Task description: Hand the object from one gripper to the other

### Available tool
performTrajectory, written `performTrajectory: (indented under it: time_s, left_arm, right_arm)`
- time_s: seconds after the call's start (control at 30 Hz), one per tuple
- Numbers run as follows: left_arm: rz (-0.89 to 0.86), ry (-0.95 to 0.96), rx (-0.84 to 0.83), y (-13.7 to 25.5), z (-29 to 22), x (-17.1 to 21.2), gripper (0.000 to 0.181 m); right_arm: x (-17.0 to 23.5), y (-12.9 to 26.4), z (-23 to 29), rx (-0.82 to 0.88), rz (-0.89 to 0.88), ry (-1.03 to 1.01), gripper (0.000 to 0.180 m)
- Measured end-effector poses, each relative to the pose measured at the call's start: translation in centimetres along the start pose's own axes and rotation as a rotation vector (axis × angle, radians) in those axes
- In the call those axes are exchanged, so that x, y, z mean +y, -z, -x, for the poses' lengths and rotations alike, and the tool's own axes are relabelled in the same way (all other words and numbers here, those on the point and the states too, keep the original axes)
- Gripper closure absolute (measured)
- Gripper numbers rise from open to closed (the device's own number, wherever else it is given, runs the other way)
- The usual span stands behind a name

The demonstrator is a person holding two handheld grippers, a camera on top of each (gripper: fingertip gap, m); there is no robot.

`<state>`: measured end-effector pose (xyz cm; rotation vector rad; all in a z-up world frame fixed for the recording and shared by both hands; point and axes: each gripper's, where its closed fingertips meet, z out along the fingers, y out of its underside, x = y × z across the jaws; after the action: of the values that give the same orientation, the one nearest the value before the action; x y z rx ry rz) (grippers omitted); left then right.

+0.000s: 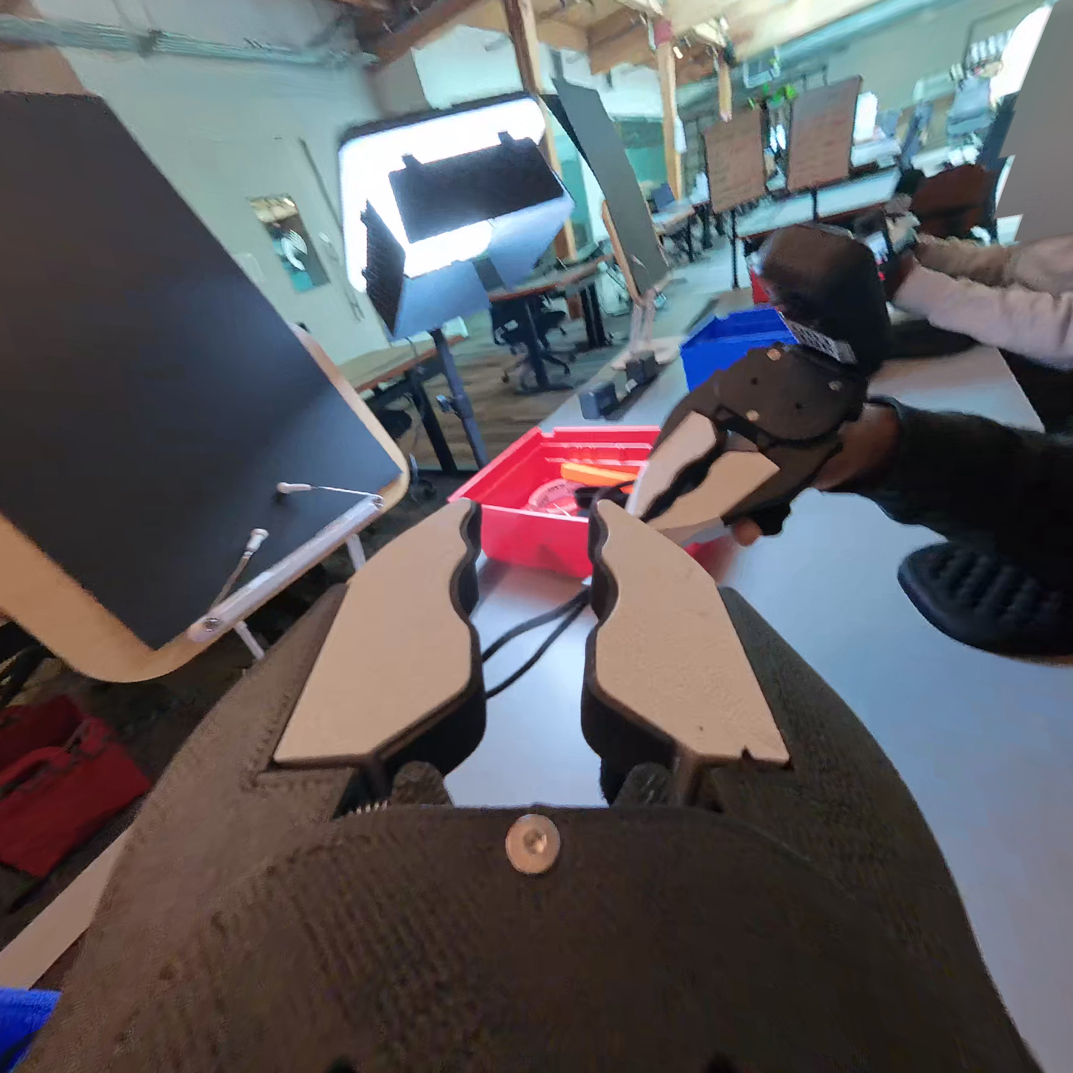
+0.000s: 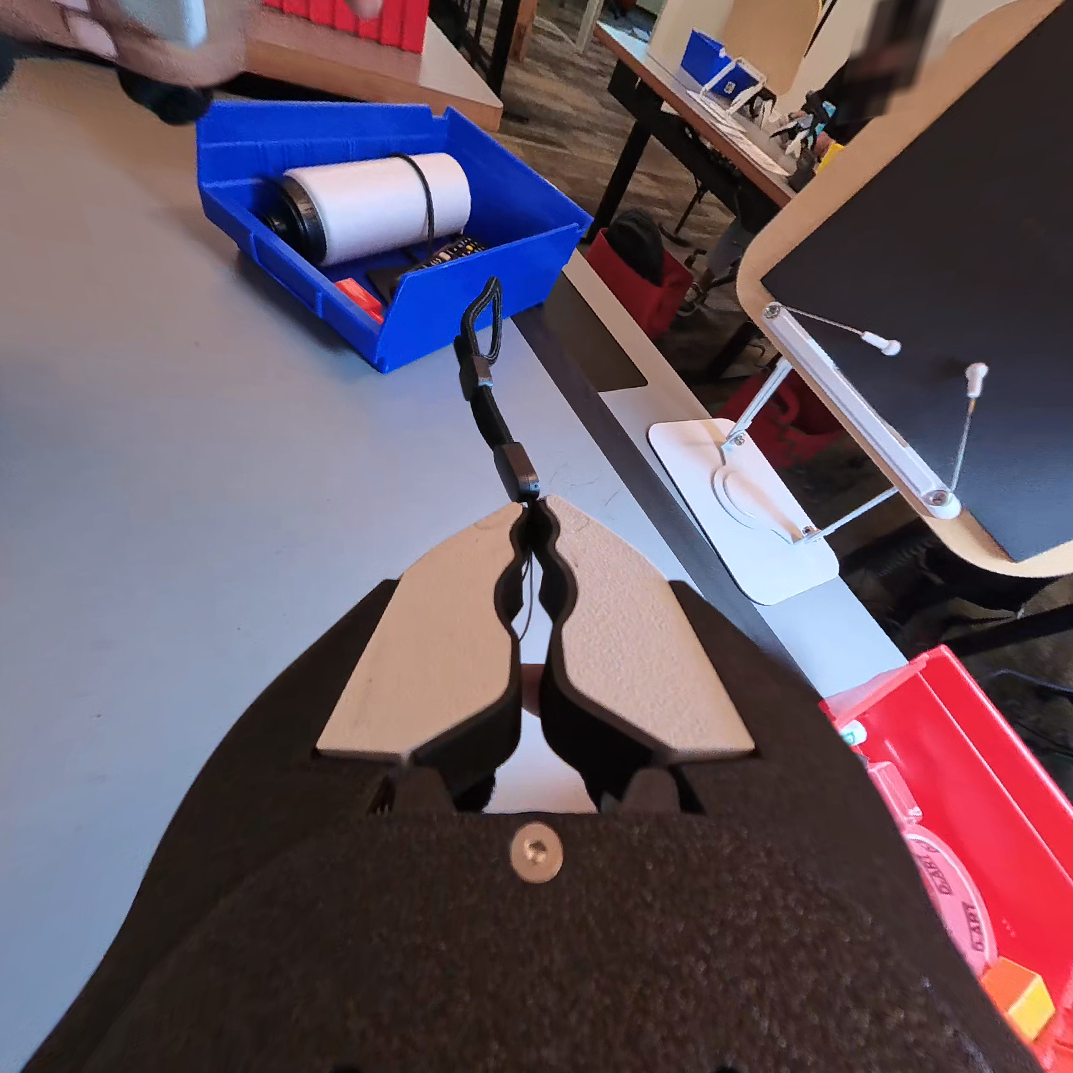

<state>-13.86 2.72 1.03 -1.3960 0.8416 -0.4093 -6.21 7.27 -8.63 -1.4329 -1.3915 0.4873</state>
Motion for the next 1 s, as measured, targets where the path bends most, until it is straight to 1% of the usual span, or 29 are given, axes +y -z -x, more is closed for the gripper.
performTrajectory:
  time_s: [0.13,0.2,0.27,0.37,0.5,0.53,0.63,0.67,0.7,0.73,0.77,0.8,0.9,1.0]
  left_arm:
    - [0.243,-0.132,0.122,-2.8,-3.5,4.9,0.144]
    - [0.373,-0.234,0.144,-3.8,-4.6,7.7,0.146]
    - [0.457,-0.311,0.151,-4.6,-5.4,9.6,0.151]
    - [0.501,-0.341,0.16,-5.3,-6.0,10.9,0.155]
    - [0.506,-0.341,0.201,-5.6,-6.8,11.6,0.166]
    - [0.509,-0.344,0.21,-5.6,-7.0,11.7,0.173]
    - [0.457,-0.298,0.218,-5.8,-6.8,11.1,0.173]
    - [0.423,-0.261,0.219,-5.7,-6.6,10.5,0.173]
    - [0.382,-0.221,0.218,-5.7,-6.3,9.8,0.173]
    - [0.329,-0.173,0.213,-5.5,-5.9,9.0,0.173]
    - [0.262,-0.113,0.209,-5.4,-5.4,7.8,0.173]
    - [0.184,-0.043,0.208,-5.2,-5.0,6.5,0.173]
    - [-0.053,0.159,0.25,-4.1,-4.3,2.7,0.173]
    - [-0.189,0.27,0.293,-3.6,-4.5,0.6,0.173]
  right_arm:
    - [0.2,-0.4,1.1,-0.021,0.029,0.06,0.18]
    - [0.5,-0.6,1.7,-0.03,0.055,0.102,0.18]
    - [0.6,-0.7,2.4,-0.047,0.073,0.149,0.18]
    - [1.1,-0.9,3.4,-0.075,0.114,0.213,0.18]
    - [1.6,-1.2,4.4,-0.103,0.146,0.268,0.18]
    - [1.7,-1.2,4.5,-0.104,0.149,0.279,0.18]
    - [1.0,-0.9,4.0,-0.091,0.095,0.266,0.179]
    - [0.3,-0.6,3.6,-0.085,0.057,0.236,0.174]
    - [-0.3,-0.2,3.3,-0.091,0.019,0.197,0.159]
    - [-0.9,0.2,3.0,-0.102,-0.019,0.149,0.149]
    - [-1.6,0.6,2.7,-0.11,-0.064,0.098,0.141]
    - [-2.3,1.0,2.3,-0.121,-0.112,0.048,0.138]
    - [-3.5,1.4,2.2,-0.188,-0.213,-0.092,0.134]
    - [-4.1,0.8,3.7,-0.274,-0.271,-0.147,0.135]
